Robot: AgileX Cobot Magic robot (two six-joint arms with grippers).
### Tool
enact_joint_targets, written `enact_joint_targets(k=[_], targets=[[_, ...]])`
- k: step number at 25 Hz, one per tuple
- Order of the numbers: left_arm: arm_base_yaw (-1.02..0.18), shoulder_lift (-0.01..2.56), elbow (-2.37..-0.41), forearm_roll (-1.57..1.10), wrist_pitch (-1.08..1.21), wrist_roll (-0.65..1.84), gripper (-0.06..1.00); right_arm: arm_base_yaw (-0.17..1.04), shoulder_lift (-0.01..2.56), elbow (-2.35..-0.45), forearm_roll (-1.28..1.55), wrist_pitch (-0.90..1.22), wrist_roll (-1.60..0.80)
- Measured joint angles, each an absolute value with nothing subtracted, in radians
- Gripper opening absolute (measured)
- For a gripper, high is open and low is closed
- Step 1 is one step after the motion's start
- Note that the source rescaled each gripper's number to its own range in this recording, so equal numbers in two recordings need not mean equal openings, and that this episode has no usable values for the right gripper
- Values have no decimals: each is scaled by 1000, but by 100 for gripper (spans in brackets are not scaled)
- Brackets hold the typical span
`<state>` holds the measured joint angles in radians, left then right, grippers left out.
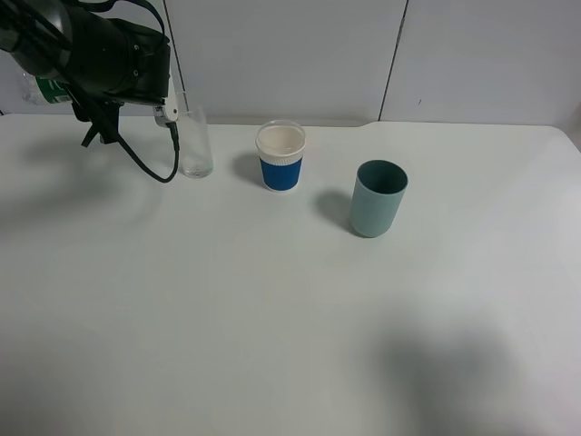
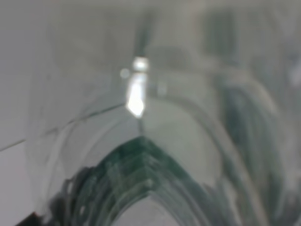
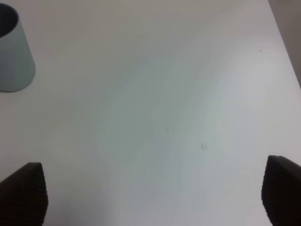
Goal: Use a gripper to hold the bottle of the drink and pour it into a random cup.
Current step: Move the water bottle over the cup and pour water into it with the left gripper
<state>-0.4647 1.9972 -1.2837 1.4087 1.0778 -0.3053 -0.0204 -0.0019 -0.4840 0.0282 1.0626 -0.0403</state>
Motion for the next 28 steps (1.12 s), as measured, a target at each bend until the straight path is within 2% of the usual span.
enact_joint_targets(k=[28], targets=[[-465, 1997, -1284, 1425, 1088, -273, 0, -20, -2, -484, 28, 1063, -40]])
